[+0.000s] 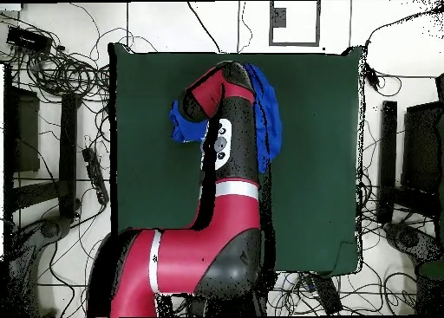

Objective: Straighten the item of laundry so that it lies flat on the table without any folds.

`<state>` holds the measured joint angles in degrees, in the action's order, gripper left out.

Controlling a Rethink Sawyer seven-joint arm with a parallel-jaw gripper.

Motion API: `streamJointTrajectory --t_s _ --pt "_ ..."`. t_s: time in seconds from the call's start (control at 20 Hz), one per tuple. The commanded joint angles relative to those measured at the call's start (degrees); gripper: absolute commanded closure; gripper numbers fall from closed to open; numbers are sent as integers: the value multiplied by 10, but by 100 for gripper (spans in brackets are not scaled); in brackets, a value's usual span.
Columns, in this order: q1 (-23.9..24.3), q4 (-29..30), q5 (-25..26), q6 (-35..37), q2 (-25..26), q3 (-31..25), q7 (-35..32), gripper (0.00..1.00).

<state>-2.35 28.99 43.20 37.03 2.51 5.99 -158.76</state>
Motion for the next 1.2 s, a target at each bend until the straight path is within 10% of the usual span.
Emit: streamJointTrajectory --t_s 0.05,0.45,0.5,1.2 --pt "51 46 -48 89 63 -75 159 100" --pt "60 31 -118 223 67 -100 264 100" --pt "58 28 -129 229 70 -96 265 0" --pt "24 101 -138 137 20 -71 164 0"
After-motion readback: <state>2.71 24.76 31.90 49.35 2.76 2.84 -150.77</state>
